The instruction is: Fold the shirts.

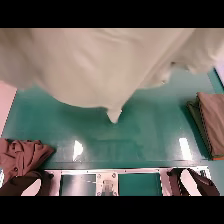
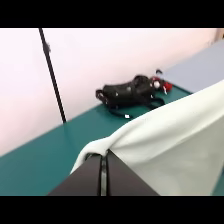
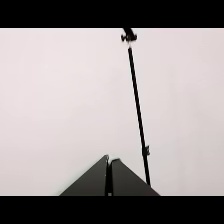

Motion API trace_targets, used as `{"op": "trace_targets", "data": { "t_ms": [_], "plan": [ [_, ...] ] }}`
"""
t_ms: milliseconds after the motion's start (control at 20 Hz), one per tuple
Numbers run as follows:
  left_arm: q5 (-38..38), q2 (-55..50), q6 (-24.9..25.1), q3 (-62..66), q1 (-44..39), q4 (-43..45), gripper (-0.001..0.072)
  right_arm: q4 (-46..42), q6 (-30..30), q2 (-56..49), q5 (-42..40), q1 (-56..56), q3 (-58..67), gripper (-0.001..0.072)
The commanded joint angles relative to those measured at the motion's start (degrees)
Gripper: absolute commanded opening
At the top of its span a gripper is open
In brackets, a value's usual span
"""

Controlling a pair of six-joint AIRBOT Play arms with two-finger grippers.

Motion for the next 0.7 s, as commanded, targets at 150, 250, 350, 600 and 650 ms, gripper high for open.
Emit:
{"op": "trace_targets", "data": {
  "t_ms": [150,250,350,600,650],
  "plan": [
    [3.21,-0.33,0.31,-5.46,0.02,-0.2,0.0023,-0.07,0.5,-3.96,-4.04,-0.94,2.38,0.0017],
    [2.99,-3.17,0.26,-9.03,0.02,-0.2,0.0024,0.13,0.96,-8.5,-2.21,-0.79,2.38,0.0017],
    [2.95,-8.15,-0.39,-11.43,0.02,-0.2,0.0023,-0.09,0.92,-14.43,0.07,0.55,2.32,0.0017],
    [0.26,-29.29,-0.17,-13.4,0.0,-0.68,0.0024,-7.39,0.94,-33.05,4.04,8.17,2.08,0.0017],
    [0.31,-33.99,0.63,-13.38,0.0,-1.33,0.0024,-9.22,0.96,-36.81,4.98,9.55,2.08,0.0017]
  ]
}}
